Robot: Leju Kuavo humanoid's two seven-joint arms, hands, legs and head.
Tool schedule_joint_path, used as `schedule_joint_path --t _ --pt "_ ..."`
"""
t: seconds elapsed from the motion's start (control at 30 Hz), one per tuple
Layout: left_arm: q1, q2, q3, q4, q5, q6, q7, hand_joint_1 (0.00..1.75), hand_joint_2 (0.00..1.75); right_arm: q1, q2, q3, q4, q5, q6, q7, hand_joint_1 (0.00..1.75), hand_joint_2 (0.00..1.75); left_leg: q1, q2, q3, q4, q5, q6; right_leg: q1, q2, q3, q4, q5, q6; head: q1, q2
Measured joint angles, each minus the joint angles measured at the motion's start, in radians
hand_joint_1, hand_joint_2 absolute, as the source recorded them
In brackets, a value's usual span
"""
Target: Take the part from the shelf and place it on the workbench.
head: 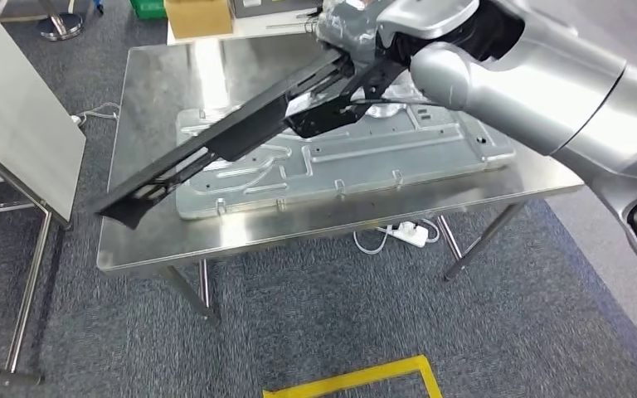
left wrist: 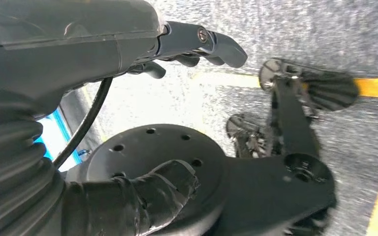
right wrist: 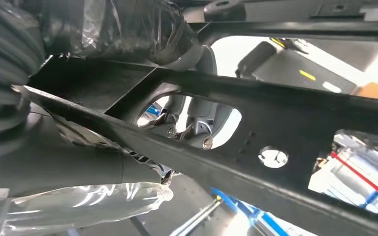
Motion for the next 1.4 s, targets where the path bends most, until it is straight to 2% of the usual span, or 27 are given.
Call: schedule_joint_path --t 0.07,0.1,0.13,0.2,0.27,0.33,0.4,0.43,0.5,0.57,0.6,0.63,0.7,0.73,0.77,0.8,0.83,0.9,0.97,1.03,1.07,1.1,1.13,1.2,1.23,1.3,1.4 --pt "-0.001 0.0 0.0 0.0 0.0 0.0 0.0 0.0 1.75 0.004 -0.001 0.002 0.001 0.0 0.0 -0.001 1.75 1.75 -0.006 -0.006 0.018 0.0 -0.017 0.007 0.009 0.0 -0.081 0.091 -0.038 -0.005 0.0 0.0" --pt "-0.001 0.0 0.0 0.0 0.0 0.0 0.0 0.0 1.75 0.005 -0.001 0.002 0.002 0.0 0.0 -0.001 1.75 1.75 -0.01 -0.01 0.029 0.0 -0.025 0.008 0.015 0.0 -0.101 0.09 -0.033 -0.011 0.001 0.0" --pt "-0.001 -0.001 0.0 0.0 0.001 0.0 0.0 0.0 1.75 0.006 -0.001 0.003 0.003 0.0 0.0 0.0 1.75 1.75 -0.013 -0.014 0.041 0.0 -0.034 0.009 0.021 0.001 -0.104 0.054 -0.003 -0.02 0.001 0.0" --pt "0.002 -0.003 0.0 0.0 0.001 0.0 0.0 0.0 1.75 0.005 -0.001 0.003 0.005 0.0 0.0 -0.001 1.75 1.75 -0.019 -0.019 0.062 0.001 -0.052 0.01 0.037 0.001 -0.082 -0.074 0.105 -0.044 0.0 0.0" --pt "0.002 -0.007 0.0 0.0 0.001 0.001 -0.001 0.0 1.75 0.006 -0.002 0.004 0.006 0.0 0.001 -0.001 1.75 1.75 -0.022 -0.022 0.071 0.001 -0.064 0.006 0.05 0.002 -0.061 -0.166 0.169 -0.061 0.0 0.0" --pt "-0.001 -0.009 0.0 0.0 0.0 0.002 -0.003 0.0 1.75 0.004 -0.003 0.004 0.007 0.002 0.003 -0.002 1.75 1.75 -0.024 -0.024 0.074 0.002 -0.071 0.0 0.052 0.003 -0.05 -0.188 0.171 -0.066 0.001 0.0" --pt "-0.002 -0.007 0.0 0.0 -0.001 0.003 -0.003 0.0 1.75 0.0 -0.005 0.002 0.008 0.007 0.005 -0.003 1.75 1.75 -0.025 -0.021 0.074 0.013 -0.083 -0.009 0.045 0.003 -0.032 -0.197 0.172 -0.07 0.0 0.0" --pt "-0.002 -0.007 0.0 0.0 -0.001 0.003 -0.004 0.0 1.75 -0.004 -0.006 0.001 0.008 0.009 0.006 -0.004 1.75 1.75 -0.024 -0.018 0.063 0.039 -0.096 -0.014 0.041 0.002 -0.022 -0.203 0.17 -0.072 0.0 0.0" --pt "-0.003 -0.007 -0.001 0.0 -0.001 0.003 -0.004 0.0 1.75 -0.01 -0.007 0.001 0.012 0.012 0.007 -0.005 1.75 1.75 -0.019 -0.012 0.006 0.147 -0.138 -0.025 0.036 0.001 -0.008 -0.209 0.165 -0.075 -0.002 0.0" --pt "-0.003 -0.007 -0.001 0.0 -0.001 0.004 -0.004 0.0 1.75 -0.009 -0.007 0.003 0.014 0.013 0.008 -0.005 1.75 1.75 -0.012 -0.009 -0.063 0.255 -0.171 -0.034 0.033 0.002 -0.001 -0.208 0.157 -0.075 -0.003 0.0" --pt "-0.004 -0.006 -0.001 0.0 -0.001 0.004 -0.004 0.0 1.75 -0.009 -0.007 0.004 0.015 0.013 0.009 -0.005 1.75 1.75 -0.01 -0.008 -0.081 0.269 -0.164 -0.038 0.032 0.004 0.003 -0.207 0.152 -0.074 -0.002 0.0" --pt "-0.003 -0.006 -0.001 0.0 -0.001 0.005 -0.004 0.0 1.75 -0.008 -0.007 0.005 0.015 0.013 0.009 -0.006 1.75 1.75 -0.007 -0.007 -0.081 0.246 -0.134 -0.041 0.03 0.006 0.009 -0.205 0.147 -0.072 -0.003 0.0" --pt "-0.001 -0.004 -0.001 0.0 -0.001 0.007 -0.004 0.0 1.75 -0.011 -0.008 0.004 0.016 0.013 0.011 -0.006 1.75 1.75 -0.004 -0.005 -0.045 0.126 -0.043 -0.043 0.027 0.009 0.021 -0.2 0.133 -0.065 -0.002 0.0" --pt "0.0 -0.003 -0.001 0.0 -0.001 0.007 -0.004 0.0 1.75 -0.013 -0.01 0.004 0.016 0.012 0.013 -0.007 1.75 1.75 -0.006 -0.005 -0.027 0.067 -0.017 -0.041 0.026 0.009 0.025 -0.197 0.128 -0.061 -0.002 0.0" --pt "-0.001 -0.002 -0.001 0.0 0.0 0.007 -0.004 0.0 1.75 -0.015 -0.012 0.004 0.016 0.012 0.014 -0.008 1.75 1.75 -0.009 -0.004 -0.014 0.029 -0.005 -0.036 0.026 0.01 0.025 -0.194 0.124 -0.055 -0.002 0.0" --pt "-0.002 -0.002 -0.001 0.0 0.0 0.007 -0.004 0.0 1.75 -0.016 -0.014 0.004 0.017 0.012 0.016 -0.008 1.75 1.75 -0.013 -0.004 -0.01 0.013 -0.006 -0.03 0.026 0.01 0.023 -0.192 0.12 -0.05 -0.002 0.0" --pt "-0.003 -0.001 -0.002 0.0 0.0 0.007 -0.005 0.0 1.75 -0.016 -0.017 0.004 0.017 0.011 0.017 -0.008 1.75 1.75 -0.016 -0.005 -0.01 0.008 -0.011 -0.023 0.026 0.009 0.022 -0.19 0.118 -0.044 -0.002 0.0" --pt "-0.003 -0.001 -0.003 0.0 0.0 0.006 -0.005 0.0 1.75 -0.018 -0.02 0.002 0.017 0.009 0.017 -0.008 1.75 1.75 -0.012 -0.005 -0.002 0.001 -0.003 -0.01 0.028 0.009 0.021 -0.183 0.107 -0.033 -0.001 0.0" --pt "-0.003 -0.002 -0.003 0.0 0.0 0.005 -0.005 0.0 1.75 -0.023 -0.025 0.0 0.017 0.006 0.017 -0.009 1.75 1.75 -0.007 -0.003 0.008 -0.007 -0.003 0.001 0.027 0.008 -0.006 -0.121 0.071 -0.026 0.0 0.0" --pt "-0.004 -0.001 -0.005 0.0 0.0 0.004 -0.005 0.0 1.75 -0.027 -0.03 0.0 0.017 0.002 0.017 -0.01 1.75 1.75 -0.009 -0.002 0.012 -0.006 -0.008 0.009 0.025 0.007 -0.071 0.004 0.018 -0.021 0.002 0.0" --pt "-0.005 -0.001 -0.005 0.0 0.0 0.004 -0.005 0.0 1.75 -0.026 -0.032 0.001 0.017 0.0 0.017 -0.01 1.75 1.75 -0.009 -0.003 0.013 -0.004 -0.012 0.011 0.024 0.007 -0.102 0.056 0.005 -0.019 0.002 0.0" --pt "-0.005 -0.001 -0.006 0.0 0.0 0.004 -0.006 0.0 1.75 -0.025 -0.035 0.002 0.017 0.0 0.017 -0.01 1.75 1.75 -0.01 -0.004 0.015 0.0 -0.016 0.011 0.024 0.007 -0.123 0.083 0.008 -0.019 0.002 0.0" --pt "-0.006 -0.001 -0.006 0.0 0.0 0.004 -0.006 0.0 1.75 -0.024 -0.037 0.002 0.017 0.0 0.017 -0.01 1.75 1.75 -0.01 -0.005 0.017 0.004 -0.022 0.011 0.024 0.007 -0.125 0.073 0.031 -0.019 0.002 0.0" --pt "-0.005 -0.001 -0.007 0.0 0.0 0.003 -0.006 0.0 1.75 -0.025 -0.041 0.002 0.017 0.0 0.017 -0.01 1.75 1.75 -0.01 -0.006 0.024 0.014 -0.036 0.008 0.025 0.007 -0.084 -0.036 0.105 -0.024 0.002 0.0" --pt "-0.005 -0.002 -0.007 0.0 0.0 0.003 -0.006 0.0 1.75 -0.025 -0.043 0.002 0.017 -0.001 0.017 -0.01 1.75 1.75 -0.011 -0.007 0.026 0.019 -0.043 0.005 0.027 0.007 -0.058 -0.09 0.13 -0.028 0.002 0.0" --pt "-0.005 -0.002 -0.008 0.0 0.0 0.003 -0.006 0.0 1.75 -0.026 -0.046 0.002 0.017 -0.001 0.016 -0.011 1.75 1.75 -0.013 -0.007 0.023 0.025 -0.05 -0.002 0.032 0.008 -0.031 -0.148 0.138 -0.034 0.002 0.0" --pt "-0.007 -0.002 -0.008 0.0 0.0 0.003 -0.008 0.0 1.75 -0.025 -0.048 0.002 0.017 -0.001 0.016 -0.011 1.75 1.75 -0.015 -0.007 0.022 0.024 -0.055 -0.013 0.032 0.008 -0.025 -0.161 0.13 -0.044 0.002 0.0"
